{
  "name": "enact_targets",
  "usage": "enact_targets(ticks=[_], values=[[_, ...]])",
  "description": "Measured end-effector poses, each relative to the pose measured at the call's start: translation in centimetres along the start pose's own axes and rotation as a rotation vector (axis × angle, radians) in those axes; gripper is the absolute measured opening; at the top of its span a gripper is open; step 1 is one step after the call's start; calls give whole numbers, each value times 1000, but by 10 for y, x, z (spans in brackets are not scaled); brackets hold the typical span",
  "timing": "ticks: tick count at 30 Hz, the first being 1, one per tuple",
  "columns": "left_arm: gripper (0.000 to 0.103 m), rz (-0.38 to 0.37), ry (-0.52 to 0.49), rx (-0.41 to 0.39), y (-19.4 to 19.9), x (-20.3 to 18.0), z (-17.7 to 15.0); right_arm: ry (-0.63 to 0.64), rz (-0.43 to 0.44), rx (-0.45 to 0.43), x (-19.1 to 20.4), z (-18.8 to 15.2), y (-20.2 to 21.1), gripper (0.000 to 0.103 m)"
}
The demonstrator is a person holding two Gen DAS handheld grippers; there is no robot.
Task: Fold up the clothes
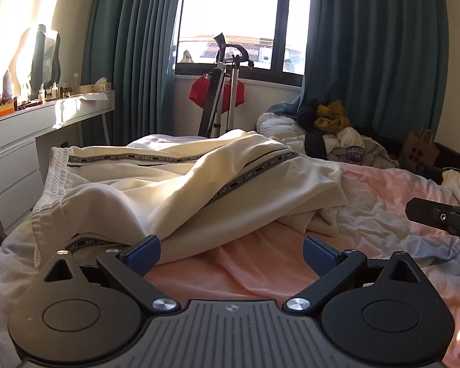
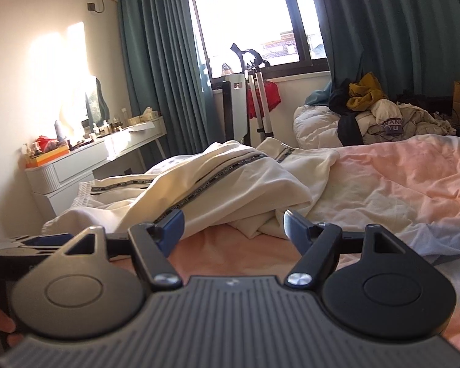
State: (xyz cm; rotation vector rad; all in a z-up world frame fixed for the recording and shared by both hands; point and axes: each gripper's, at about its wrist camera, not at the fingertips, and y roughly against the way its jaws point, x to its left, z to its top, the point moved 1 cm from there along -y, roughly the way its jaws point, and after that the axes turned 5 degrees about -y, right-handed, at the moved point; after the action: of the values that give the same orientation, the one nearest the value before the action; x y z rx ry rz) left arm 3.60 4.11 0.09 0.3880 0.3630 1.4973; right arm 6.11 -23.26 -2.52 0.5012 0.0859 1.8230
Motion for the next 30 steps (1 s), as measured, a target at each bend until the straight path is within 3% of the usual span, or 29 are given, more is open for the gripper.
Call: enact_targets(ticks=[6, 14, 21, 28, 30], values=[[100, -10, -28, 11, -44, -2, 38, -62, -55, 39, -8, -4, -2, 75], [100, -27, -87, 16, -117, -10, 104, -109, -62, 60, -25, -1, -8, 75], [99, -10, -168, 42, -221, -22, 152, -157, -39, 103, -47, 0, -38, 75], [87, -95, -245, 153, -306, -39, 158, -216, -22, 140, -76, -8, -81, 75], [75, -97, -284, 168, -317, -48, 152, -244, -22, 152, -85, -10, -89, 75]])
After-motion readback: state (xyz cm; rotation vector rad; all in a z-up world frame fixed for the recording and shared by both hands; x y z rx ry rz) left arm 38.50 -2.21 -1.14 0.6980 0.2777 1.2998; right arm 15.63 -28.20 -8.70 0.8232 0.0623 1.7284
